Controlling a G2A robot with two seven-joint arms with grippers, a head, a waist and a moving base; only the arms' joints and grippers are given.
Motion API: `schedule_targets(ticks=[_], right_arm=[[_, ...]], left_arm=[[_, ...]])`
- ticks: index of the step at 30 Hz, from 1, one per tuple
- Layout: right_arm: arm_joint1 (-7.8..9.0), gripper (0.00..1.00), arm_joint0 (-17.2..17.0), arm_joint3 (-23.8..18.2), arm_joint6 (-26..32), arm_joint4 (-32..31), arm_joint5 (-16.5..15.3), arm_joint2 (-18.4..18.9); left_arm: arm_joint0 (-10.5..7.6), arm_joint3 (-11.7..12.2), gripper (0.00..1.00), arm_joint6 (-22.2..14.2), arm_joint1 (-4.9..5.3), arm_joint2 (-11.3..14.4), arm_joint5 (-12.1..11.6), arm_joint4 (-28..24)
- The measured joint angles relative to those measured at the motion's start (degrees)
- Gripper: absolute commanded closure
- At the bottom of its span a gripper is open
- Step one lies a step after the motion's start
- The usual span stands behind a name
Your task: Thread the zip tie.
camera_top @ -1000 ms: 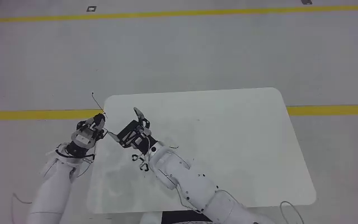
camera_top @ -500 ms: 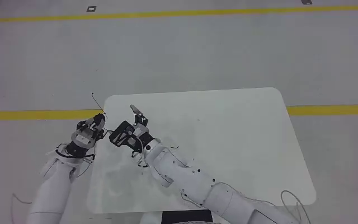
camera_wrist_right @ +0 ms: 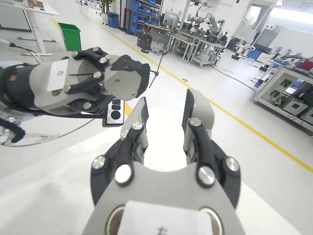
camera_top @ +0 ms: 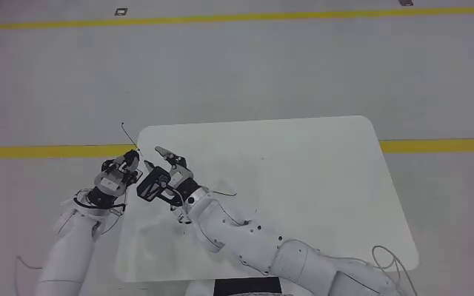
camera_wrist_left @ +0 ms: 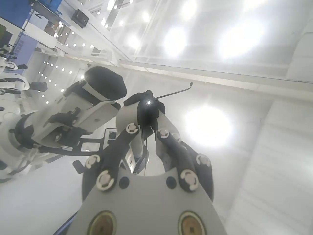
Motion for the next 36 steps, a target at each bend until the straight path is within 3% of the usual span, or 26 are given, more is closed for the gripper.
schedule_targets(ticks=[19, 26, 36], right_arm=[[-0.25, 0.74, 0.4, -0.5, -1.4, 0.0, 0.0, -1.7], [-0.80, 0.81, 1.1, 0.3, -1.4, 0.0, 0.0, -2.1], [-1.81, 0.82, 1.7, 1.9, -1.3, 0.0, 0.0, -2.2]], left_arm=[[0.00, 0.0, 1.00, 0.0, 0.00, 0.0, 0.0, 0.0], [0.00, 0.0, 1.00, 0.0, 0.00, 0.0, 0.0, 0.0], [0.00, 0.0, 1.00, 0.0, 0.00, 0.0, 0.0, 0.0]])
